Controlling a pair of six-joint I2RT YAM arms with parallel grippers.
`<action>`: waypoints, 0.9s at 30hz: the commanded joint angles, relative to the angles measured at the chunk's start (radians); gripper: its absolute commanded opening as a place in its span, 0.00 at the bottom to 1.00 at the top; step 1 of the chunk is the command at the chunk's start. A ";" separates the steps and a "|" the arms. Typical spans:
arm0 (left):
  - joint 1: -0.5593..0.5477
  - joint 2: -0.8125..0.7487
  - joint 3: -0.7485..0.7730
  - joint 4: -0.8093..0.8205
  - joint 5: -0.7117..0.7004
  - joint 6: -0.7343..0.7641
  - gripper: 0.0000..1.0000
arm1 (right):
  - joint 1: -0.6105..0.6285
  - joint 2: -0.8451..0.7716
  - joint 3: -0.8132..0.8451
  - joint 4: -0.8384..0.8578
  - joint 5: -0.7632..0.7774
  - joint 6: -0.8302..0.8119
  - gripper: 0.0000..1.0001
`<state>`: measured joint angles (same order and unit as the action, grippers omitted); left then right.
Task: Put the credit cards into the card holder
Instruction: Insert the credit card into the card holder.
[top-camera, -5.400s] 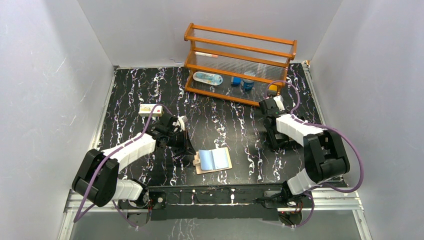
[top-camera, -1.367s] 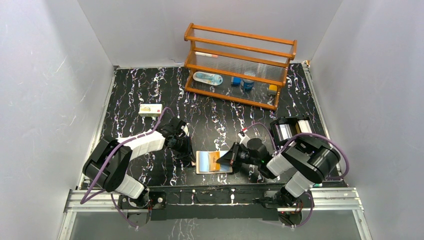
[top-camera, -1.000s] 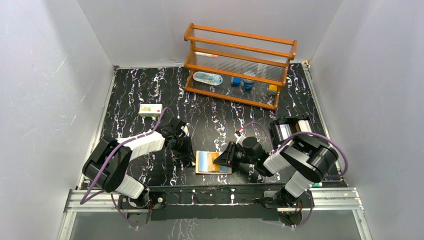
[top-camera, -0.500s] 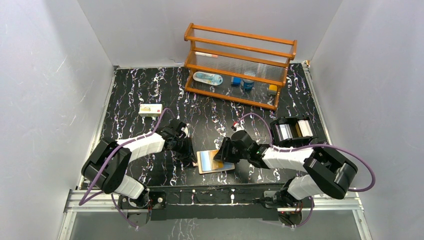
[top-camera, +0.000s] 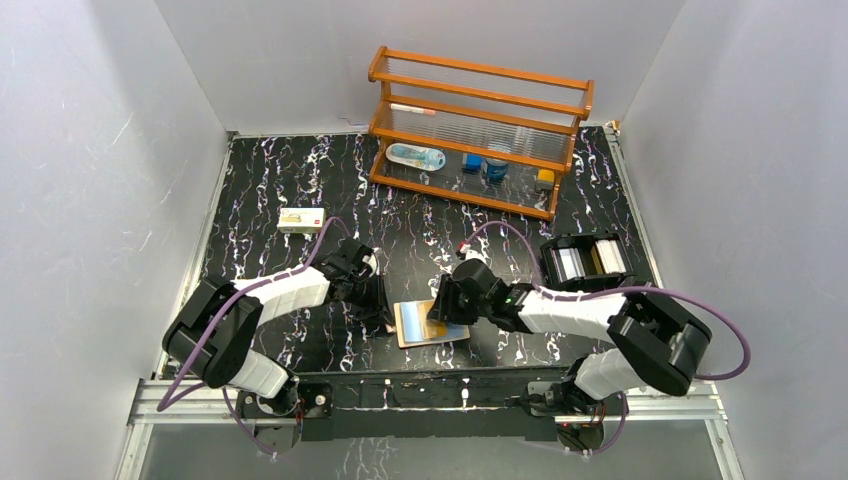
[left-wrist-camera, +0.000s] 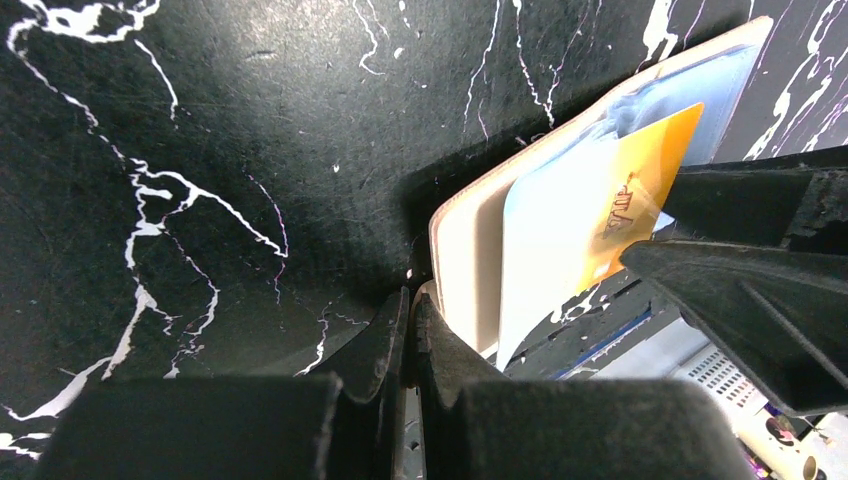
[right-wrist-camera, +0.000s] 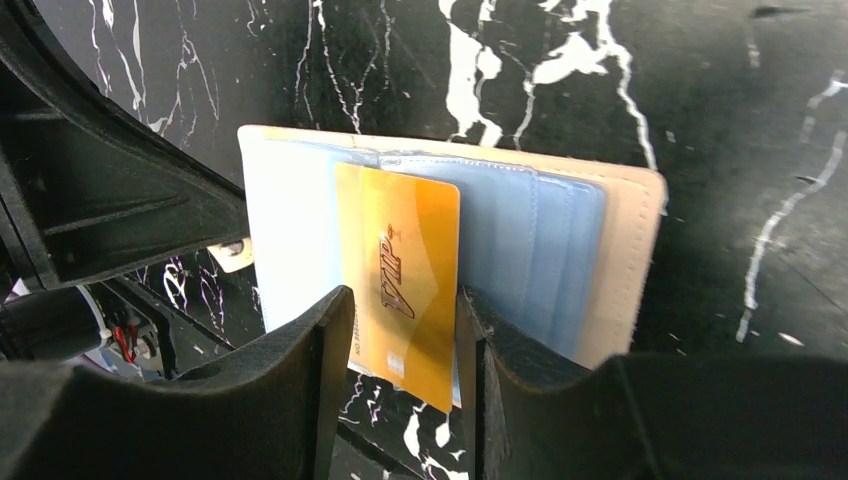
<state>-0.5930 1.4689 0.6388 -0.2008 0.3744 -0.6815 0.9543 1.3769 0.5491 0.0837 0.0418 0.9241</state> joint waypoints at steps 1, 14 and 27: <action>-0.019 0.026 -0.044 -0.058 -0.066 0.010 0.00 | 0.038 0.060 0.049 0.001 0.025 -0.013 0.50; -0.027 0.030 -0.042 -0.051 -0.069 0.001 0.00 | 0.086 0.133 0.116 0.058 -0.010 -0.025 0.47; -0.030 0.032 -0.046 -0.051 -0.075 0.003 0.00 | 0.097 0.087 0.167 -0.069 0.048 -0.048 0.48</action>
<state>-0.6018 1.4689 0.6361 -0.1905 0.3729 -0.6926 1.0412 1.4982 0.6769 0.0456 0.0650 0.8833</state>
